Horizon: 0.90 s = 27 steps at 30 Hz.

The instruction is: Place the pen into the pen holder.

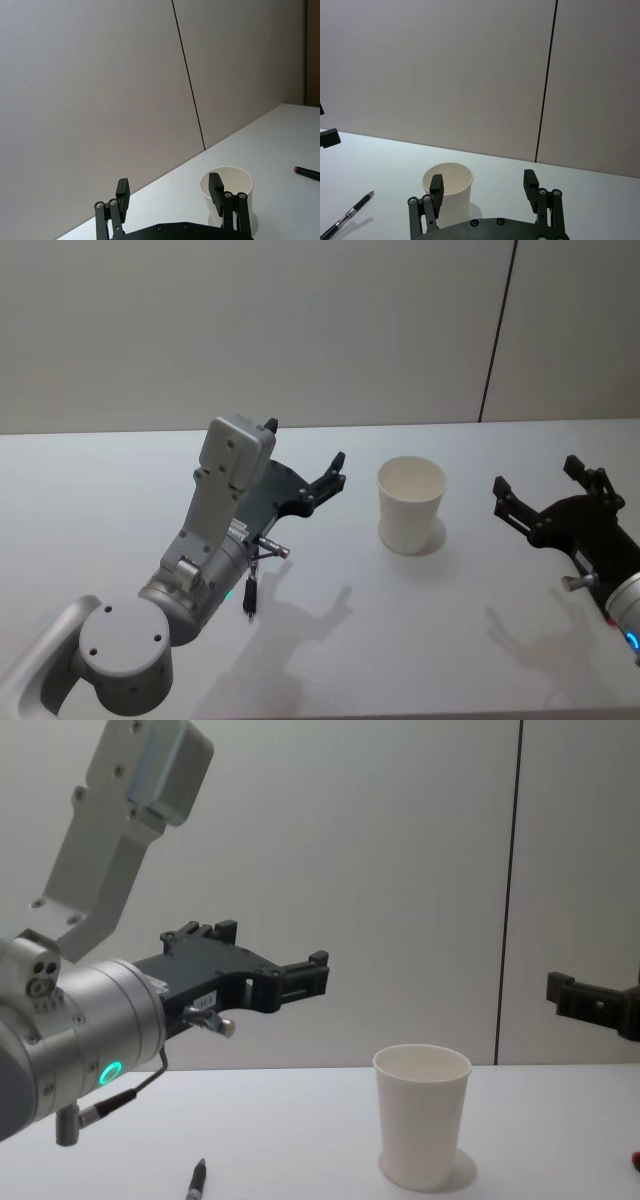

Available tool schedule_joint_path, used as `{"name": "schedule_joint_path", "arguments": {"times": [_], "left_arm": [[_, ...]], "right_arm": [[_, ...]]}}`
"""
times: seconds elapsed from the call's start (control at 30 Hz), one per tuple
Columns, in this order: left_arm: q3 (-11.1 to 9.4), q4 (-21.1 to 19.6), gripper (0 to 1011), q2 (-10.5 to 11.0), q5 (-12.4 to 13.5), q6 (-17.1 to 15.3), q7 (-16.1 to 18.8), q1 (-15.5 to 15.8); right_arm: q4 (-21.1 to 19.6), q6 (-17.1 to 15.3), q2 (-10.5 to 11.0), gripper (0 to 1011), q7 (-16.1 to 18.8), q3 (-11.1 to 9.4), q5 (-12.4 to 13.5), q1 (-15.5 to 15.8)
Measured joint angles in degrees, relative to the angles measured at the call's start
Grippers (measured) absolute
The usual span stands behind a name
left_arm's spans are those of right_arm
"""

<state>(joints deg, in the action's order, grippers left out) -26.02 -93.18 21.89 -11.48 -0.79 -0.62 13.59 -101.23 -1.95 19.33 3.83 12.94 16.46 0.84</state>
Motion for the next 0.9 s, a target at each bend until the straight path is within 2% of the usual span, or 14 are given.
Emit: {"name": "schedule_joint_path", "arguments": {"times": [0.9], "left_arm": [[0.0,0.0,1004,0.0,0.0,0.0,0.0,0.0]], "right_arm": [[0.0,0.0,0.0,1001,0.0,0.0,0.0,0.0]]}}
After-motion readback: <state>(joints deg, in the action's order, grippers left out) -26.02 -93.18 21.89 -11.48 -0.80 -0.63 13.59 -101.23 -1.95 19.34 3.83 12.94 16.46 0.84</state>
